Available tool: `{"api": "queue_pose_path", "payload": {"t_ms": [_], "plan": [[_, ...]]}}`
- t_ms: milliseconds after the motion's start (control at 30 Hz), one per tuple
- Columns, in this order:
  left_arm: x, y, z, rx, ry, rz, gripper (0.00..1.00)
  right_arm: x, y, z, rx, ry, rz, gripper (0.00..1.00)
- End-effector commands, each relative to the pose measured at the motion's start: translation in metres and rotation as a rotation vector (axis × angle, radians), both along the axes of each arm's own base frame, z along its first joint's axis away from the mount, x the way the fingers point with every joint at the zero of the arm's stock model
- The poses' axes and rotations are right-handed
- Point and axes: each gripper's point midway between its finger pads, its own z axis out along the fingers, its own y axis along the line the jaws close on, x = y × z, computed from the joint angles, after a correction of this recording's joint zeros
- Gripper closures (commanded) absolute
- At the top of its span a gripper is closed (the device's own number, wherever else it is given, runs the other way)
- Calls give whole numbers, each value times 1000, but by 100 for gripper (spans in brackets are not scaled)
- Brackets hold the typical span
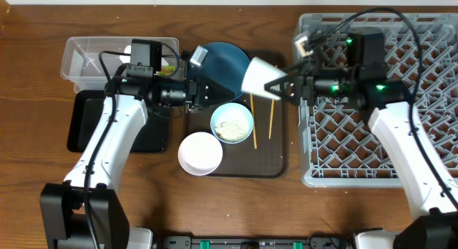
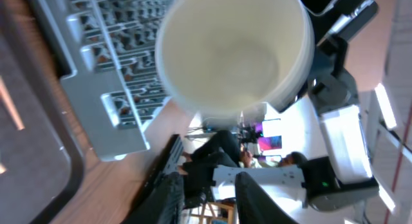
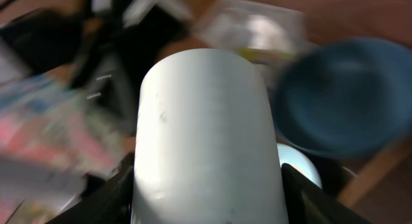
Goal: Sort waste into correct bins and load items into the dishwasher rack
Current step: 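Lift the cup with the left gripper and hand it to the right gripper, then lower the white cup into the dish rack with the right gripper and release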
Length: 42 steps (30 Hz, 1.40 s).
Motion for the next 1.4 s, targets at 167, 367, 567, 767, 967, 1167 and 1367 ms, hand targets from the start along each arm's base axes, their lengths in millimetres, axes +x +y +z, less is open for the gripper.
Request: {"api": "queue_pose_path", "payload": {"t_ms": [167,367,567,767,967,1167,1367], "plan": [[39,26,-49,366,-70,221,67,13,-96,1,-373,118,-517,48],[50,58,-85,621,-38,346,66,-16,-148,8,-643,236,-710,48],[46,83,-107,796,2,400,66,-55,-167,-6,-767,422,-757,49],[43,98,-117,899,-13,401,66,-74,-169,-42,-881,627,-673,50],[39,108,-122,958,4,412,66,-61,-164,-81,-960,740,-599,49],[38,108,-123,963,10,410,66,-58,-163,-117,-1028,855,-519,49],[37,108,-123,964,13,408,66,-61,-158,-135,-1072,914,-462,48]]}}
